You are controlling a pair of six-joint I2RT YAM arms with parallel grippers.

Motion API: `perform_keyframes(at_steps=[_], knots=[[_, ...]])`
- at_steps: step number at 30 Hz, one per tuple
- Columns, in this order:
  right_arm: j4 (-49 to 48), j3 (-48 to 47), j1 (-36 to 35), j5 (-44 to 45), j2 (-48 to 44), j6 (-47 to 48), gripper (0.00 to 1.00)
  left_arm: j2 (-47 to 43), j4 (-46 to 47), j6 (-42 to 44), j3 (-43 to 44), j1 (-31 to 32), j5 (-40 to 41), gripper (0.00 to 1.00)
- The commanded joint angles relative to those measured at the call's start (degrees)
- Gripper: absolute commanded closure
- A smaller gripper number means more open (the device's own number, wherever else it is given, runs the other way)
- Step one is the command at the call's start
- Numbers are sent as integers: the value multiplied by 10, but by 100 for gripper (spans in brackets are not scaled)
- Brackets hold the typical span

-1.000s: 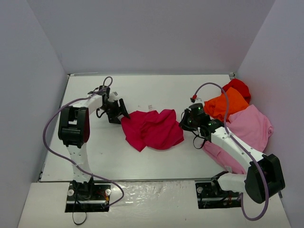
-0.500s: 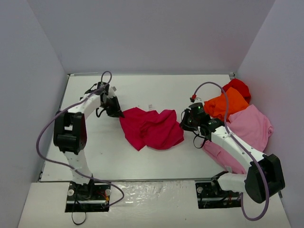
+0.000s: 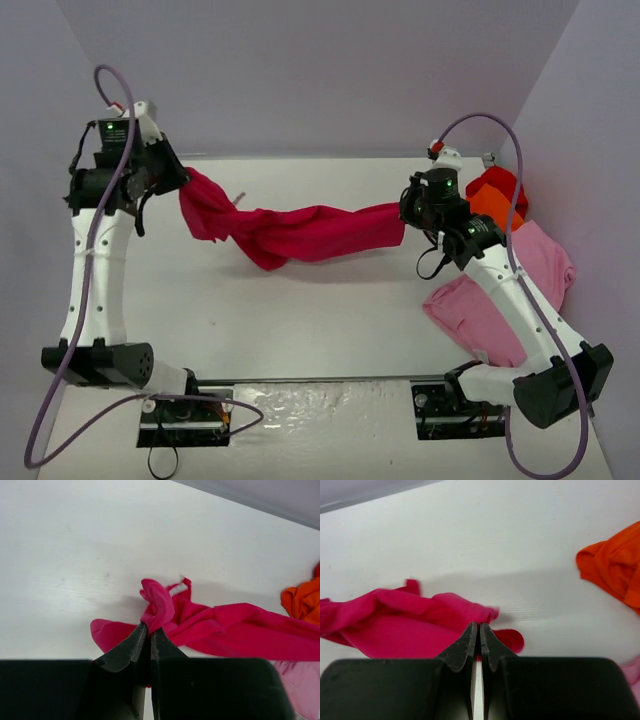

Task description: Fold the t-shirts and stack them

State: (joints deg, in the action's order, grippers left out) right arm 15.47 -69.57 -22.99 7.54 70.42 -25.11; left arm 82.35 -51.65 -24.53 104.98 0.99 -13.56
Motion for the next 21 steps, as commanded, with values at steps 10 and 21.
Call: perform_keyframes(at_steps=[10,21], knots=[[44,-192,98,164,-47,13,100,-27,-225,42,359,-61,210,100],[80,-243,104,133,-125,5,100,-109,-208,18,372,-61,177,100]])
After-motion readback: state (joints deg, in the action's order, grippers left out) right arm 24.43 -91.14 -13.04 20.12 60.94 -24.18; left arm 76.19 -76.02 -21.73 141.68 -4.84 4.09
